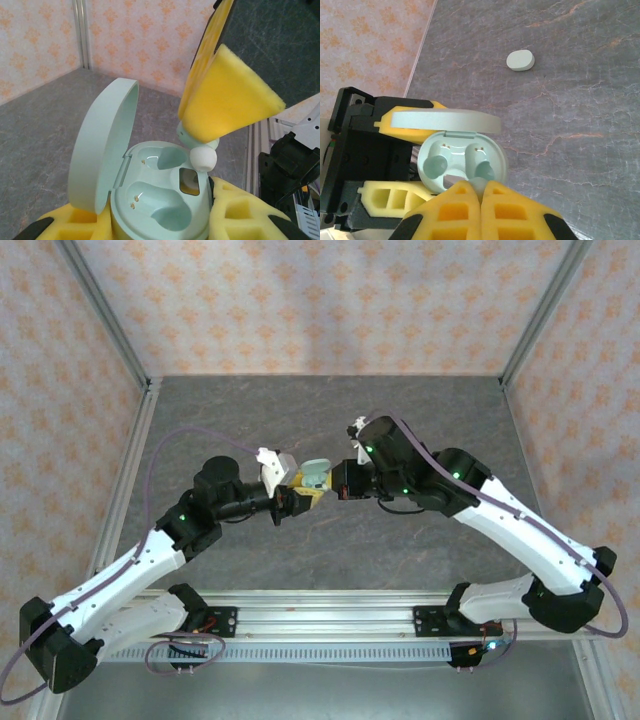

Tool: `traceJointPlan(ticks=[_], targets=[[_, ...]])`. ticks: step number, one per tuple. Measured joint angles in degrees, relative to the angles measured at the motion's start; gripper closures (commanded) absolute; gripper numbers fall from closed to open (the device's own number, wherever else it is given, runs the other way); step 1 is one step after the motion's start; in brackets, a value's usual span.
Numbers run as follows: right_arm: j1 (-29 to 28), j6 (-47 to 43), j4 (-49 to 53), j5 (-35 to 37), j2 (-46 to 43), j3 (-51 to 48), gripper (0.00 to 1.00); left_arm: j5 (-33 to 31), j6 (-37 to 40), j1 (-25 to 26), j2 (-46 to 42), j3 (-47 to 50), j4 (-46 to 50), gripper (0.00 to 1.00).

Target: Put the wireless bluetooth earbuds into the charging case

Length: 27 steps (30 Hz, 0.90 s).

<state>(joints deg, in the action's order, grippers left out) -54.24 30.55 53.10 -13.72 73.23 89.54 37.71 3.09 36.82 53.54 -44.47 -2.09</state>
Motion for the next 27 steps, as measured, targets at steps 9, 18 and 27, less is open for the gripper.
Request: traceJointPlan(ticks=[9,18,27], targets=[[-0.4,-1.7,0.0,-0.2,2.1,1.5,0.95,0.0,0.0,0.0,0.6,0.1,-0.2,0.84],[-0.5,-2.4,0.0,-1.1,4.4,3.4,0.96,0.0,0.0,0.0,1.0,0.1,-0.3,0.84],[-1.5,-3.8,0.2,-1.1,6.2,5.0,0.94,0.0,0.0,0.2,1.1,0.1,-0.3,0.84]])
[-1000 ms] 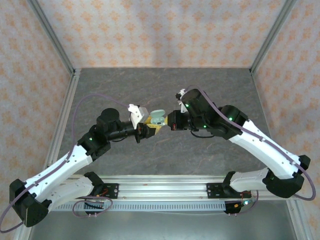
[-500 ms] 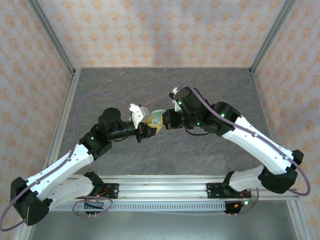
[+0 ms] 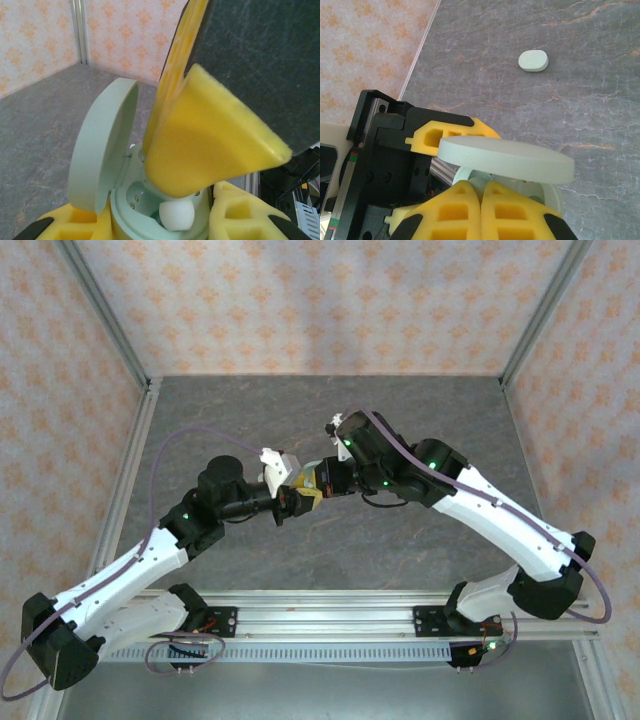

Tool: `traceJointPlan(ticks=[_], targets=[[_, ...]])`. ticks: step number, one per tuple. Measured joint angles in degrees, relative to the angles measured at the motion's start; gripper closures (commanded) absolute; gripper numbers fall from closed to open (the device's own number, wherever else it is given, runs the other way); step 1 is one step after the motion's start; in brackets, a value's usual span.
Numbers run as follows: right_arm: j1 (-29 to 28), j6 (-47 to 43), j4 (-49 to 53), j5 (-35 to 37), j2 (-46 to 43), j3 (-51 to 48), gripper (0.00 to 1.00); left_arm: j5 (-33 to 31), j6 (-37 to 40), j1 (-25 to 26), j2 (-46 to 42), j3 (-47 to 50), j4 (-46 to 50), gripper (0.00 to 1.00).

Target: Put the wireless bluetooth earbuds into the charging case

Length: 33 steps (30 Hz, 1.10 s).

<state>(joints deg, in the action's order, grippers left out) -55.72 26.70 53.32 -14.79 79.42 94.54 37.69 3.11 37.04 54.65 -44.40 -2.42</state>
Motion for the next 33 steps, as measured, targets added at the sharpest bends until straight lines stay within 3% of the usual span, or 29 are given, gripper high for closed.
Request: traceJointPlan(ticks=[7,12,15,27,33], targets=[[-0.2,-0.9,1.1,0.0,0.3,0.7,0.87,0.0,0.0,0.1,0.2,0.0,0.0,0.84],[-0.2,-1.3,1.7,0.0,0.6,1.0,0.72,0.0,0.0,0.1,0.2,0.0,0.0,0.84],[-0.3,-1.4,2.0,0.0,0.6,1.0,0.68,0.0,0.0,0.1,0.2,0.0,0.0,0.84],[-0.5,-1.2,1.1,0.2,0.2,1.0,0.63,0.0,0.0,0.1,0.4,0.0,0.0,0.84],[-0.2,-1.5,1.1,3.7,-4.3,1.2,0.63,0.0,0.0,0.1,0.4,0.0,0.0,0.84]])
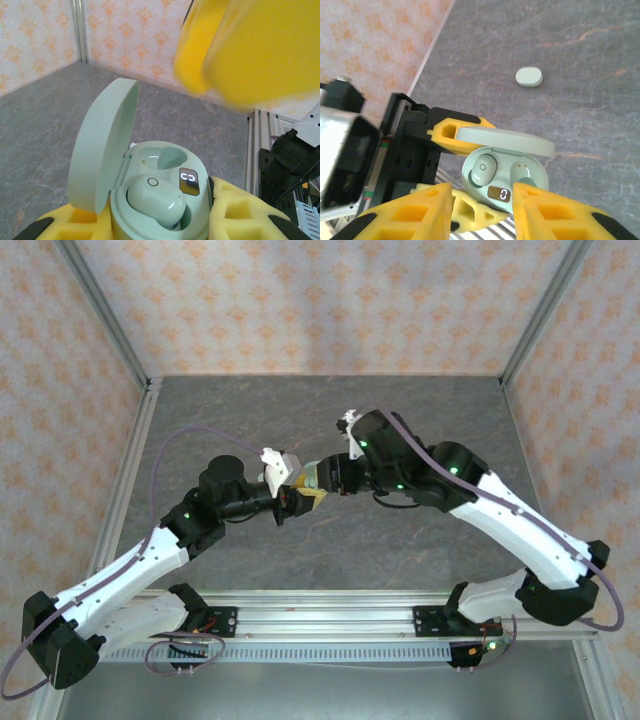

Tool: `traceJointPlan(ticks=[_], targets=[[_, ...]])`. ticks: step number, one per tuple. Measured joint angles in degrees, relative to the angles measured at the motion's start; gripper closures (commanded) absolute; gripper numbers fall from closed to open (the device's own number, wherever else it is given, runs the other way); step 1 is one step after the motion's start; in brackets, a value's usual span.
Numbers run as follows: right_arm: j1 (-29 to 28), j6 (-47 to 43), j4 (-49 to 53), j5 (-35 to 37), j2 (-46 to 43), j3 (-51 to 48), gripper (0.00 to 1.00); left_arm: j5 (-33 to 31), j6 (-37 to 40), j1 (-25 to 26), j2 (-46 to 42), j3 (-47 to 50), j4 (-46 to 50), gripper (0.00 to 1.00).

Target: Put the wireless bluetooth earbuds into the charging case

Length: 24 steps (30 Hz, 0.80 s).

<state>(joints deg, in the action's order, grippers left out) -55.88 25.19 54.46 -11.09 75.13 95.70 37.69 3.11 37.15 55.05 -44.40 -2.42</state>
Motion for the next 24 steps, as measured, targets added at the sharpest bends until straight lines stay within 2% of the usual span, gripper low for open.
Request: traceJointPlan(ticks=[7,12,14,18,24], targets=[[6.5,-0.4,2.4,3.3,-4.7,1.1,0.6,0.0,0.0,0.0,0.0,0.0,0.0,0.84],[15.4,-0.4,5.3,4.6,-5.2,-2.0,0.58,-0.3,0.0,0.0,-0.4,0.5,0.0,0.84],[20.7,-0.4,5.3,3.0,-5.3,-6.1,0.58,-0.3,0.0,0.0,-0.6,0.9,0.0,0.84],[32.6,0.1,3.1,-4.7,-4.9,-18.8,0.59,-0.5,0.0,0.0,-0.9,1.0,0.0,0.84],[43.4,1.6,-3.1,-13.4,-1.1,-33.2,0.62,-0.7,0.0,0.0,-1.4,1.5,0.1,0.84]])
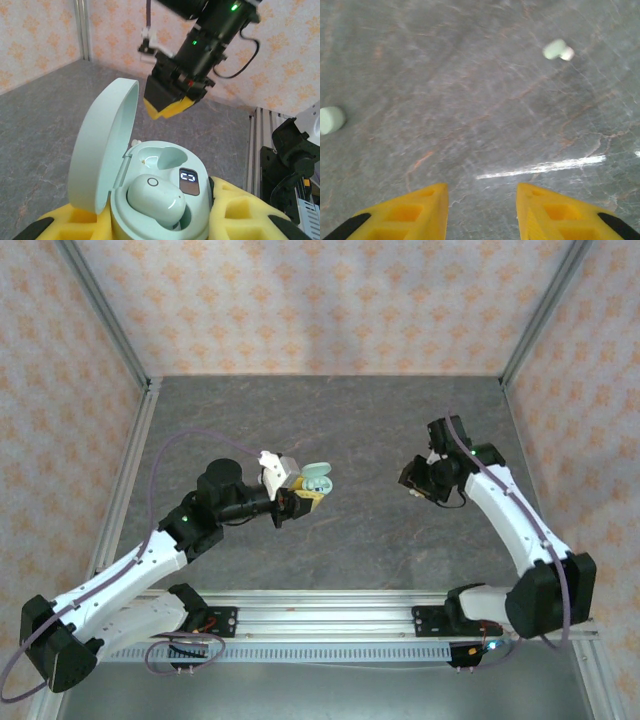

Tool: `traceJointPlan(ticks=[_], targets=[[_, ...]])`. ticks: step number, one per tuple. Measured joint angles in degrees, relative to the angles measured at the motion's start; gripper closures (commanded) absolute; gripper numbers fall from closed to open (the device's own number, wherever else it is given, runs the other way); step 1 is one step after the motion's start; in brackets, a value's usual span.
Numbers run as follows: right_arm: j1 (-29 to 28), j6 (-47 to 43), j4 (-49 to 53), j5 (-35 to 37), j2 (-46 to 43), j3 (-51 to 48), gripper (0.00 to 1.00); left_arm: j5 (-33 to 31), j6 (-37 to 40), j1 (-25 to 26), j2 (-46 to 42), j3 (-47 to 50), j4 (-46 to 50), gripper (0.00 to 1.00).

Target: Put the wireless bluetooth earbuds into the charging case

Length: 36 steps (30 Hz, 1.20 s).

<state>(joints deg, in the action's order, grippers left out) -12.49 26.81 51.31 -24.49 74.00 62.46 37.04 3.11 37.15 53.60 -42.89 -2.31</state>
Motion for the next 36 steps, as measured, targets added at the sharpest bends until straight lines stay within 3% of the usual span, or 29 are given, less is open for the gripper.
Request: traceJointPlan(ticks=[4,9,18,23,27,36], targets=[[3.6,0.4,-3.8,-1.0,5.4,-3.1,0.63,0.0,0.0,0.0,0.0,0.2,0.1,0.84],[3.7,-1.5,-7.0,0.2,11.0,-2.7,0.63,0.0,0.0,0.0,-0.7,1.7,0.3,0.84],[9.6,-7.2,-8.7,2.0,24.3,5.6,0.65,-0.5,0.0,0.0,-1.3,2.5,0.5,0.84],[11.9,-8.3,-10.0,0.6,31.5,9.7,0.84,-1.0,-0.2,0.0,-1.5,3.0,0.6,0.84],[11.9,-8.7,-10.8,-1.2,35.9,10.5,0.87,-1.6,-0.4,0.0,-2.0,3.8,0.6,0.84],[12.2,-8.0,-14.4,-2.5,33.8,6.2,0.88,-1.6,-0.6,0.0,-2.2,4.1,0.7,0.84]])
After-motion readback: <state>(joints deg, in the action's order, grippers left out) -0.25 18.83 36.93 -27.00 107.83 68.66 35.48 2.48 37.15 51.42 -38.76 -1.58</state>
